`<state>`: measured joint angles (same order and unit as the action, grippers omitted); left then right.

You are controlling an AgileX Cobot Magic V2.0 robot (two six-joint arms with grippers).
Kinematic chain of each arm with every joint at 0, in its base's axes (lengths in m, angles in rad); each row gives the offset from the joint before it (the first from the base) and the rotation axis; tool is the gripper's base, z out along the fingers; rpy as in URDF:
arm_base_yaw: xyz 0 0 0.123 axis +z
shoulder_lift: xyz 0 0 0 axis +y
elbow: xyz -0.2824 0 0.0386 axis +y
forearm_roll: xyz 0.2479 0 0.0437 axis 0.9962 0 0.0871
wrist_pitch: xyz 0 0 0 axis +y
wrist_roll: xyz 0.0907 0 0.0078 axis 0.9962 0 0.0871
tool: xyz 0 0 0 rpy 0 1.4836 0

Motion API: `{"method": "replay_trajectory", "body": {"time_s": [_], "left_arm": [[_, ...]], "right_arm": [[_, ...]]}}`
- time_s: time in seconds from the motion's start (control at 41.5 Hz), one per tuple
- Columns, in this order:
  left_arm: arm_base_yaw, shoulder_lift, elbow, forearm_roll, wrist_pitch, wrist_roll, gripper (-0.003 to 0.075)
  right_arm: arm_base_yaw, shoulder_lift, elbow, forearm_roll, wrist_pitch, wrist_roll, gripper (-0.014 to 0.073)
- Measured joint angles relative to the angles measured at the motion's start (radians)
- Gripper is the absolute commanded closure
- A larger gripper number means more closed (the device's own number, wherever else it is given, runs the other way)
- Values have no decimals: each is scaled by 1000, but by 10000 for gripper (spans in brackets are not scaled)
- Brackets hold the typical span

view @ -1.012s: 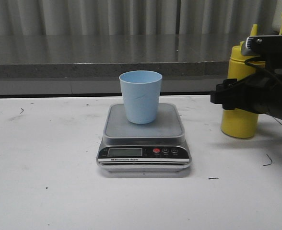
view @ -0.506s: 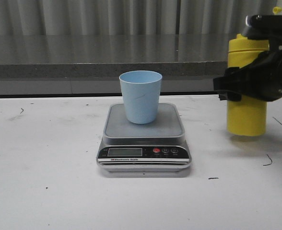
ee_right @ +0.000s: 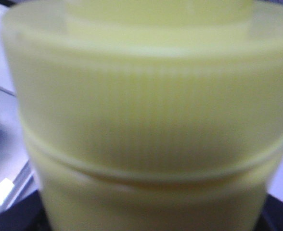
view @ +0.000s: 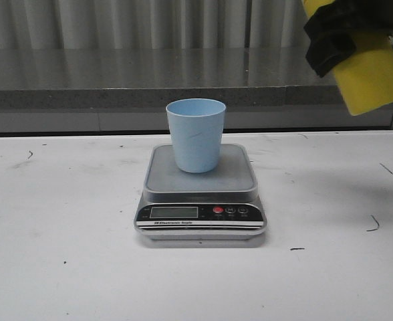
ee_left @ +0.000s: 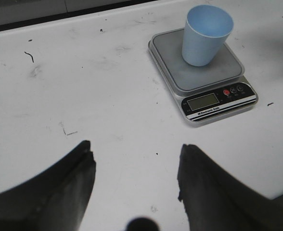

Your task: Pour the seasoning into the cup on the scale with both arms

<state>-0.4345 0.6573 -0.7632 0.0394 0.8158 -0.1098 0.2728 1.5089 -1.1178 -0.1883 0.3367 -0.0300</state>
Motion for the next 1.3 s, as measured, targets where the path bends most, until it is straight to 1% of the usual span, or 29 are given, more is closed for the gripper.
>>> {"method": "replay_trajectory", "body": {"time_s": [0.12,0.289,0.482,0.627,0.747,0.94,1.108,1.301], "left_arm": [[0,0,0,0,0,0,332],[0,0,0,0,0,0,332],[0,0,0,0,0,0,332],[0,0,0,0,0,0,332],[0,0,0,0,0,0,332],[0,0,0,0,0,0,332],[0,0,0,0,0,0,332],[0,0,0,0,0,0,332]], "right_arm": [[70,29,-84,-180,124,-2,221],[174,97,-145,-432,231,-2,221],[259,180,-152,-774,269,-2,221],[272,225,-152,-968,265,-2,221],[272,240,-152,-1028,267,-2,221],[278,236,-125,-1053,299,-2,221],[284,230,-83,-1077,293,-4,221],[305,226,-43,-1203,275,-39,221]]}}
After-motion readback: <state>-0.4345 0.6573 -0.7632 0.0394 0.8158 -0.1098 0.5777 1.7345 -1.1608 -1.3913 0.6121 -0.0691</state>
